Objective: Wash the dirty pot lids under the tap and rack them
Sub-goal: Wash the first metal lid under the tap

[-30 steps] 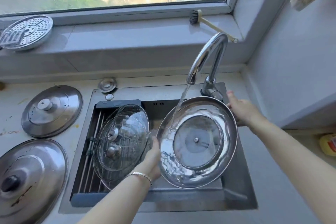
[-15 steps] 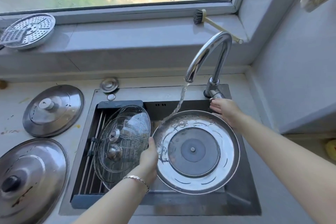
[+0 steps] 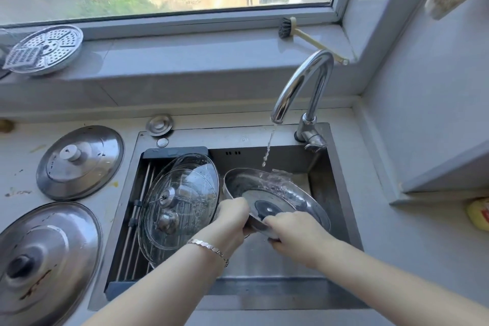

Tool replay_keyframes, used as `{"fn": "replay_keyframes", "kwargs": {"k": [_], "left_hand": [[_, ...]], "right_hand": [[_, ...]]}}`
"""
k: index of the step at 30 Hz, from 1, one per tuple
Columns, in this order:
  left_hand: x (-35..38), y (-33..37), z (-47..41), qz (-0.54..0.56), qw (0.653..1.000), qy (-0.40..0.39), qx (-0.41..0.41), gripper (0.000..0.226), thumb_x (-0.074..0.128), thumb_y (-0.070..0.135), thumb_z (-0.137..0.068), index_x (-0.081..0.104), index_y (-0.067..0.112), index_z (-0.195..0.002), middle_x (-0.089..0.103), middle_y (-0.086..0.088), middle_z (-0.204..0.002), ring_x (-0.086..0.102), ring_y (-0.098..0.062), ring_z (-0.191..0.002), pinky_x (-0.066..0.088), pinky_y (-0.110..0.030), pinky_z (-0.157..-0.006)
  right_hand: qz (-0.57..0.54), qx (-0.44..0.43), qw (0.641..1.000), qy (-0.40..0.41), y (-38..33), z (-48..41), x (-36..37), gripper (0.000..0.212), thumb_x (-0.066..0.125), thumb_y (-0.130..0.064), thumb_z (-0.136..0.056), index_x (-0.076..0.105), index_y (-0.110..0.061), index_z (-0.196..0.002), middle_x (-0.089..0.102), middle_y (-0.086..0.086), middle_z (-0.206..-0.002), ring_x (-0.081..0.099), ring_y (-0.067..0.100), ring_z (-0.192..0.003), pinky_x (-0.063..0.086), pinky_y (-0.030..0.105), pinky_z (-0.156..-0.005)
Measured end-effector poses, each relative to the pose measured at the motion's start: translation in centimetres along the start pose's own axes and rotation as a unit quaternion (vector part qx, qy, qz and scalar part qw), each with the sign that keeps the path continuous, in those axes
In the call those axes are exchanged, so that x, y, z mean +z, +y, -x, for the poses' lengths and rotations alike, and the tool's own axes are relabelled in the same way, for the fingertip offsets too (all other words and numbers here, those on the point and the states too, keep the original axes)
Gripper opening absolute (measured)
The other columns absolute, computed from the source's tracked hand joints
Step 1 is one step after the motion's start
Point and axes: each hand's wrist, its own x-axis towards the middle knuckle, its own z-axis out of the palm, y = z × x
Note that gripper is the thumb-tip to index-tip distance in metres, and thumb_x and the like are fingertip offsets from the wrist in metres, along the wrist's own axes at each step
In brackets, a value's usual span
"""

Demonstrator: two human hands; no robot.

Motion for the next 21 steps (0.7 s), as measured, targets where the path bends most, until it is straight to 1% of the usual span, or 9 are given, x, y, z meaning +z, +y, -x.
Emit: {"fn": "replay_keyframes", "kwargs": {"k": [2, 4, 6, 9, 11, 12, 16, 19, 21], "left_hand": [[0.0, 1.0, 1.1, 0.009, 0.999, -0.036, 0.025, 0.033, 0.053, 0.022, -0.091, 0.051, -0.003, -0.112, 0.062, -0.021, -0.099, 0.064, -0.031, -0.073, 0.053, -0.028, -0.044], [-0.3, 2.1, 2.6, -0.015, 0.995, -0.078, 0.064, 0.041, 0.052, 0.034, -0.092, 0.053, 0.0, -0.115, 0.063, -0.019, -0.108, 0.066, -0.03, -0.09, 0.059, -0.032, -0.063], [-0.9, 2.9, 4.0, -0.068, 0.984, -0.096, 0.135, 0.033, 0.048, 0.034, -0.094, 0.053, 0.006, -0.112, 0.062, -0.012, -0.109, 0.065, -0.024, -0.095, 0.057, -0.035, -0.077], [-2.3, 3.1, 5.2, -0.147, 0.958, -0.064, 0.24, 0.009, 0.049, 0.02, -0.093, 0.056, 0.017, -0.098, 0.062, -0.006, -0.102, 0.061, -0.017, -0.09, 0.054, -0.038, -0.087], [-3.4, 2.7, 5.4, -0.154, 0.953, -0.051, 0.256, 0.011, 0.049, 0.012, -0.092, 0.058, 0.018, -0.09, 0.063, -0.006, -0.098, 0.062, -0.019, -0.092, 0.052, -0.039, -0.088], [-4.0, 2.5, 5.2, -0.152, 0.953, -0.038, 0.259, 0.015, 0.048, 0.01, -0.091, 0.059, 0.018, -0.086, 0.065, -0.007, -0.096, 0.063, -0.02, -0.093, 0.051, -0.039, -0.087], [-5.7, 1.3, 4.3, -0.164, 0.946, 0.017, 0.278, 0.022, 0.047, 0.006, -0.09, 0.061, 0.019, -0.079, 0.069, -0.003, -0.085, 0.065, -0.02, -0.088, 0.049, -0.036, -0.084], [-6.7, 0.4, 3.9, -0.144, 0.951, 0.025, 0.273, 0.023, 0.045, 0.003, -0.091, 0.06, 0.016, -0.08, 0.068, -0.005, -0.086, 0.064, -0.02, -0.084, 0.05, -0.033, -0.079], [-7.6, 0.0, 3.8, -0.133, 0.952, 0.029, 0.273, 0.022, 0.045, 0.002, -0.092, 0.06, 0.014, -0.082, 0.068, -0.009, -0.089, 0.064, -0.02, -0.084, 0.05, -0.033, -0.077]], "right_hand": [[-0.076, 0.029, 0.994, 0.069, 0.3, 0.1, -0.4, 0.025, 0.049, -0.027, -0.088, 0.05, -0.012, -0.108, 0.063, 0.011, -0.108, 0.057, 0.032, -0.101, 0.038, 0.034, -0.073], [-0.191, 0.064, 0.971, 0.131, 0.8, 0.3, -1.2, 0.02, 0.056, -0.028, -0.083, 0.05, -0.018, -0.1, 0.066, 0.008, -0.096, 0.059, 0.032, -0.092, 0.038, 0.034, -0.068], [-0.3, 0.092, 0.937, 0.154, 1.6, 0.4, -2.1, 0.02, 0.064, -0.026, -0.078, 0.05, -0.021, -0.091, 0.066, 0.002, -0.085, 0.06, 0.026, -0.083, 0.044, 0.035, -0.069], [-0.449, 0.11, 0.869, 0.178, 2.5, 0.8, -3.3, 0.019, 0.07, -0.016, -0.075, 0.058, -0.017, -0.089, 0.066, -0.001, -0.083, 0.062, 0.018, -0.078, 0.048, 0.029, -0.07], [-0.54, 0.127, 0.81, 0.19, 2.9, 1.1, -3.6, 0.018, 0.068, -0.01, -0.079, 0.06, -0.019, -0.092, 0.066, -0.001, -0.085, 0.062, 0.011, -0.076, 0.049, 0.016, -0.063], [-0.573, 0.142, 0.784, 0.193, 3.0, 1.1, -3.5, 0.018, 0.067, -0.009, -0.08, 0.059, -0.019, -0.094, 0.066, -0.001, -0.088, 0.062, 0.01, -0.078, 0.048, 0.015, -0.061], [-0.644, 0.233, 0.705, 0.187, 3.2, 0.7, -2.5, 0.017, 0.065, -0.008, -0.083, 0.058, -0.013, -0.097, 0.067, 0.01, -0.099, 0.064, 0.021, -0.083, 0.048, 0.026, -0.064], [-0.669, 0.265, 0.669, 0.189, 3.4, 0.9, -2.3, 0.014, 0.064, -0.007, -0.083, 0.058, -0.01, -0.095, 0.067, 0.013, -0.1, 0.063, 0.021, -0.077, 0.047, 0.028, -0.06], [-0.677, 0.26, 0.659, 0.199, 2.9, 1.5, -2.9, 0.012, 0.064, -0.006, -0.083, 0.059, -0.009, -0.094, 0.067, 0.015, -0.1, 0.064, 0.023, -0.078, 0.049, 0.029, -0.06]]}}
